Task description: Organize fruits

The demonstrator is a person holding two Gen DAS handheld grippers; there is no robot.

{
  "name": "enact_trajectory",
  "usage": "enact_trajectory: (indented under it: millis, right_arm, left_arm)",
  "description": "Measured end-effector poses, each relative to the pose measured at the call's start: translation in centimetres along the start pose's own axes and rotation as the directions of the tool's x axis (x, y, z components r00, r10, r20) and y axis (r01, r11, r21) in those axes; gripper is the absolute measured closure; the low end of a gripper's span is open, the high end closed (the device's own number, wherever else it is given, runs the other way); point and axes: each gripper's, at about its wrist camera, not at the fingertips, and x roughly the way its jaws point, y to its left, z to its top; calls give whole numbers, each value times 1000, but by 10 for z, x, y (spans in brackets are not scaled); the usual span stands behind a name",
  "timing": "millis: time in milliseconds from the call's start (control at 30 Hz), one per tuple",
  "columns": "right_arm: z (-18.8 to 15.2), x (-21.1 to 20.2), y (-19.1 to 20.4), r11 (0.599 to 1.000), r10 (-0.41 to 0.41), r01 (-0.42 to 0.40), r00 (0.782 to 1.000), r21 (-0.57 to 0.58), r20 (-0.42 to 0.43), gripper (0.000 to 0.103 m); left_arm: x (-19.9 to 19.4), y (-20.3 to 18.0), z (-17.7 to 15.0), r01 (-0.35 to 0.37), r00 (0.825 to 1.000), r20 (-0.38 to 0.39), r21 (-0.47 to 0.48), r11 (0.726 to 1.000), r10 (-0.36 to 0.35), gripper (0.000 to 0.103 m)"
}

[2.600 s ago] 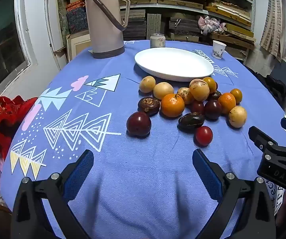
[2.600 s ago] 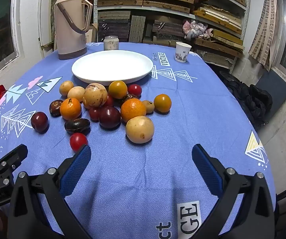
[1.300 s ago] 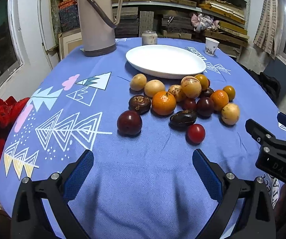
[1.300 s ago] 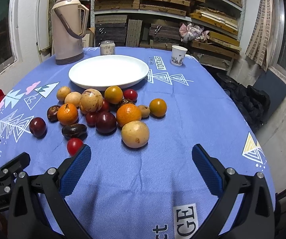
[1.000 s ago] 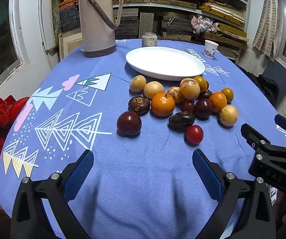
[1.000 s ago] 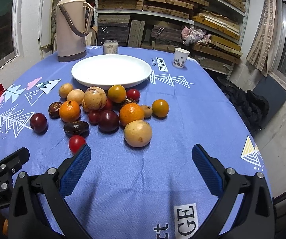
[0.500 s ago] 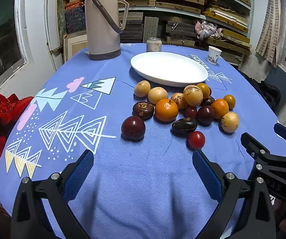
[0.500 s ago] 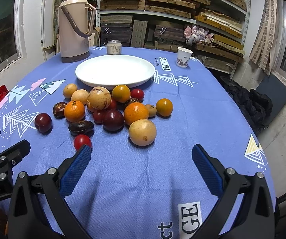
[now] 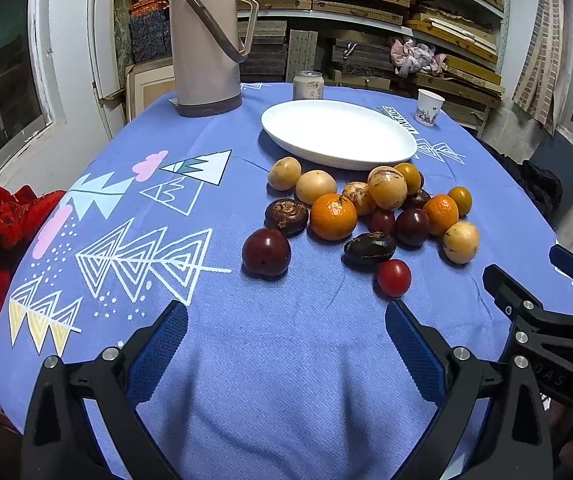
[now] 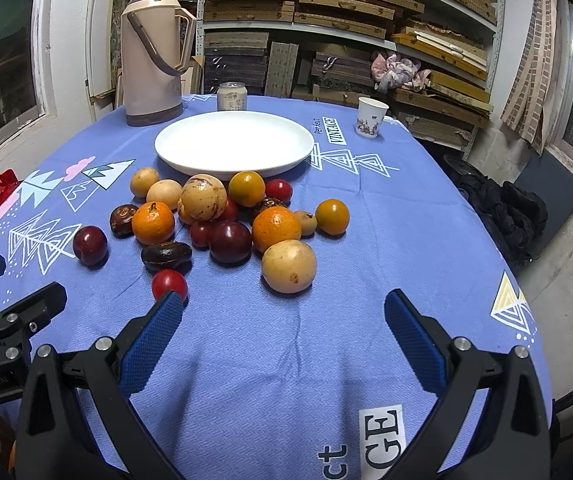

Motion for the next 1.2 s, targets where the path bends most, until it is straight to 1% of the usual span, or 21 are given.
enact_trajectory:
  millis: [633,1000,1100,1200]
  right_arm:
    - [-2,2,2,1000,-11,11,1000,-23,-5,4]
    - [-6,5,-4,999,-12,12,1000,-36,-3,4]
    - [-10,7,-12,999,14,-14,1000,-36,-4,4]
    - [-14,12,-23,997,69,-69,998,-20,-11,4]
  left_arm:
    - [-2,0,-1,-1,1000,-3,5,1000,1,3]
    - [7,-2,-1,0,1000,-13,29,1000,0,3]
    - [15,-2,-1,16,1000,-19,49,999,-15,3]
    - [23,1,-1,36,999,-30,61,997,-35,3]
